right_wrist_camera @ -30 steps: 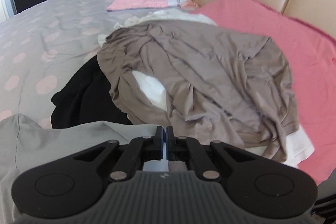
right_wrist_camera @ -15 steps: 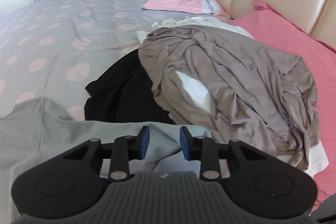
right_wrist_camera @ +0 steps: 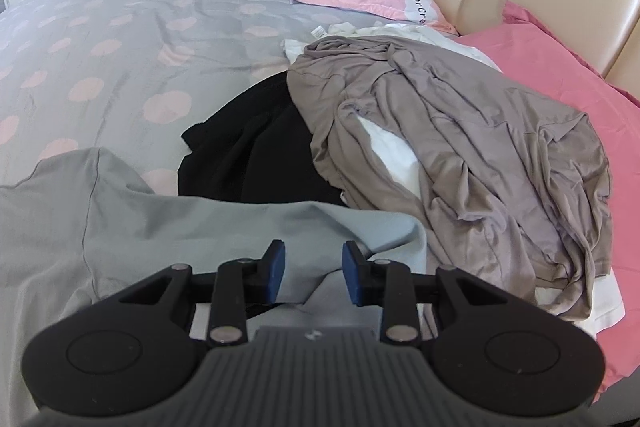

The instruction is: Fold clothes

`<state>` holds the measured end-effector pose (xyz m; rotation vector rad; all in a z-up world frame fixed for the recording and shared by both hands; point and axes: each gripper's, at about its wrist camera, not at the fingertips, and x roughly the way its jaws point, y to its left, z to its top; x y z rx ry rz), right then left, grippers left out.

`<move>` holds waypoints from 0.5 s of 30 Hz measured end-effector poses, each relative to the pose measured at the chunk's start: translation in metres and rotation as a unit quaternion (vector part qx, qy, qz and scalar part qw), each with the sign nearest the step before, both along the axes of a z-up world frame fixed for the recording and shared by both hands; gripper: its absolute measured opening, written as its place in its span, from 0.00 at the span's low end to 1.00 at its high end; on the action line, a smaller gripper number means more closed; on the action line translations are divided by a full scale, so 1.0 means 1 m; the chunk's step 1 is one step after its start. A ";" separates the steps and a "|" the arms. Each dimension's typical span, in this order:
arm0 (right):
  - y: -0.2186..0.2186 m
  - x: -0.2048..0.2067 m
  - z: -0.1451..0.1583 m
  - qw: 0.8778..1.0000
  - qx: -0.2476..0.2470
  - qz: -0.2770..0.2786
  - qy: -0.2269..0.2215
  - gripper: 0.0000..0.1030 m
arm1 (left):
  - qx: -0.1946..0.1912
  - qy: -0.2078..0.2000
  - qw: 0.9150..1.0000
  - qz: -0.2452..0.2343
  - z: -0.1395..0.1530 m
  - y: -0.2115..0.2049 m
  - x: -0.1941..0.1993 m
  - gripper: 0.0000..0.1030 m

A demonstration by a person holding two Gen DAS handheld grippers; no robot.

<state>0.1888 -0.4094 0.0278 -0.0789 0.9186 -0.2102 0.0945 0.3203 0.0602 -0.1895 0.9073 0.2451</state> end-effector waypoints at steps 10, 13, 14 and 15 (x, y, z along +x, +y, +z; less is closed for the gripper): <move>0.002 -0.004 -0.015 0.999 -0.015 0.019 0.025 0.42 | 0.036 0.116 0.992 0.027 -0.042 0.012 0.033 0.11; 0.000 -0.001 -0.016 1.000 -0.006 0.021 0.021 0.42 | 0.053 0.087 0.995 0.010 -0.028 -0.001 0.032 0.24; 0.000 0.002 -0.016 1.000 -0.001 0.022 0.017 0.42 | 0.056 0.071 0.996 0.001 -0.020 -0.007 0.033 0.26; 0.000 0.004 -0.016 1.000 0.005 0.023 0.014 0.42 | 0.055 0.056 0.997 -0.007 -0.014 -0.013 0.035 0.27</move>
